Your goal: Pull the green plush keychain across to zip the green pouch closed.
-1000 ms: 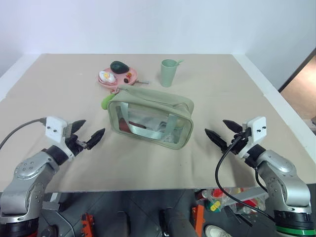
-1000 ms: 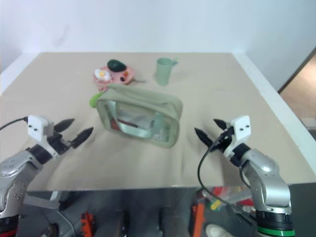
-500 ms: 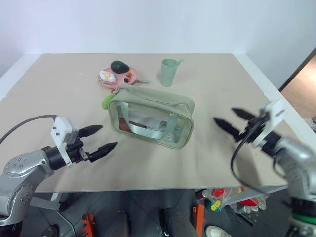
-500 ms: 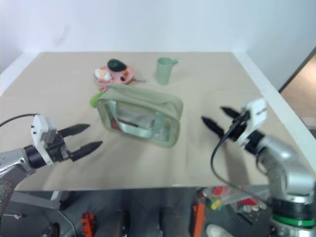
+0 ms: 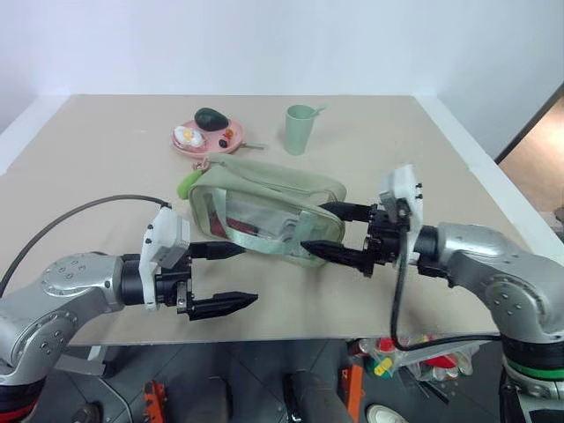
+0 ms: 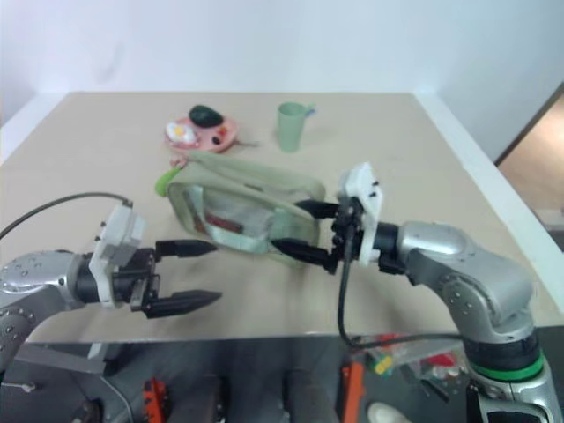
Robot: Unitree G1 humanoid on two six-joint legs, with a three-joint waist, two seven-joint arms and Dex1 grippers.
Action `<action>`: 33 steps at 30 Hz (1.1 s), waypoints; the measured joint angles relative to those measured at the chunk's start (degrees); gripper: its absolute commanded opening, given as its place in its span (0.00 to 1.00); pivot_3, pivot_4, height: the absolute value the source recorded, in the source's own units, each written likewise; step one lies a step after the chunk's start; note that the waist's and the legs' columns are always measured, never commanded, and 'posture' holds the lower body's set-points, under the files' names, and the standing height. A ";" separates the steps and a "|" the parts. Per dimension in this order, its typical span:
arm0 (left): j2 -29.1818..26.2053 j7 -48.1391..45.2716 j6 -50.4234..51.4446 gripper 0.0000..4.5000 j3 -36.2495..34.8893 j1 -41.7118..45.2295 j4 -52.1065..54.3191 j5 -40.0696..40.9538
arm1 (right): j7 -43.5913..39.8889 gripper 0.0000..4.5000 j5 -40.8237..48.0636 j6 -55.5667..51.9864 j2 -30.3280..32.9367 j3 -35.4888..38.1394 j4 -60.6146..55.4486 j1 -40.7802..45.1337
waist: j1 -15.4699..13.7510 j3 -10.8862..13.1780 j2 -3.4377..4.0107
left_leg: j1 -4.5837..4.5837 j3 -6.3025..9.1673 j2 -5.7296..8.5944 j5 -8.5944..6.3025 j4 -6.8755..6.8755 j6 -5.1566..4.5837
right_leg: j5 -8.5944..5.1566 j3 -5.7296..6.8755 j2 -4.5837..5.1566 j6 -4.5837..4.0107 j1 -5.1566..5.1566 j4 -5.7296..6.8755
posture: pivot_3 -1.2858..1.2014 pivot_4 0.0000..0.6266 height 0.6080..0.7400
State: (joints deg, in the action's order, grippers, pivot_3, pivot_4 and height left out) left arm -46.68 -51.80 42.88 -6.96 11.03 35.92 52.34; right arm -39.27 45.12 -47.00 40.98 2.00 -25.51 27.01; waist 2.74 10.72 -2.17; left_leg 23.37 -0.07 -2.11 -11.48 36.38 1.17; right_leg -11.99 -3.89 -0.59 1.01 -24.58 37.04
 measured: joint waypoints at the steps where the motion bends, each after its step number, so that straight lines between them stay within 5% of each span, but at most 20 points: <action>1: 0.07 0.09 -0.09 1.00 0.16 0.02 -0.04 -0.27 | 0.33 0.59 -1.15 0.57 -0.35 -0.18 1.31 0.34 | -0.02 0.00 0.00 | 0.01 0.00 0.00 0.00 0.00 0.00 | 0.00 -0.01 0.00 0.00 -0.02 0.00 | 0.52 0.24 1.00; 8: 1.22 1.41 -0.73 1.00 1.83 0.15 -0.59 -2.68 | -0.52 0.02 -5.49 3.27 -1.54 -1.46 3.20 0.30 | -0.05 0.00 0.00 | 0.05 0.01 -0.02 -0.09 -0.05 -0.07 | -0.02 -0.02 -0.05 0.01 -0.08 0.01 | 0.52 0.24 1.00; 19: 2.88 1.66 -1.68 1.00 2.87 0.44 -1.28 -4.60 | -12.67 0.02 -8.99 11.54 1.78 -1.91 5.56 0.76 | -0.05 0.01 0.01 | 0.05 -0.04 0.00 -0.09 -0.03 -0.07 | -0.02 -0.07 -0.04 0.01 -0.08 0.01 | 0.52 0.24 1.00; 24: 2.92 1.13 -1.86 1.00 3.73 1.14 -1.81 -5.17 | -27.58 0.02 -14.55 22.38 6.44 -3.45 20.55 9.85 | 0.04 0.03 0.01 | 0.00 -0.11 0.00 -0.09 0.01 -0.08 | 0.00 -0.10 -0.05 0.02 -0.07 0.02 | 0.52 0.24 1.00; 33: 3.15 0.73 -2.57 1.00 4.67 1.35 -2.19 -6.26 | -44.05 0.02 -21.91 40.61 3.82 -6.33 42.88 19.40 | 0.07 0.02 0.01 | -0.02 -0.08 -0.04 -0.21 -0.03 -0.26 | 0.08 -0.10 -0.09 0.22 -0.07 0.08 | 0.52 0.24 1.00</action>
State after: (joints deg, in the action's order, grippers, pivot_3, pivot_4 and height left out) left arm -43.53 -51.07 40.31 -2.28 12.38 33.73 46.07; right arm -83.32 23.21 -6.39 44.80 -4.34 17.37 46.41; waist 2.80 10.74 -2.16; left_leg 23.35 -0.15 -2.14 -11.69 36.35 0.90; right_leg -11.91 -3.99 -0.68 1.23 -24.65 37.12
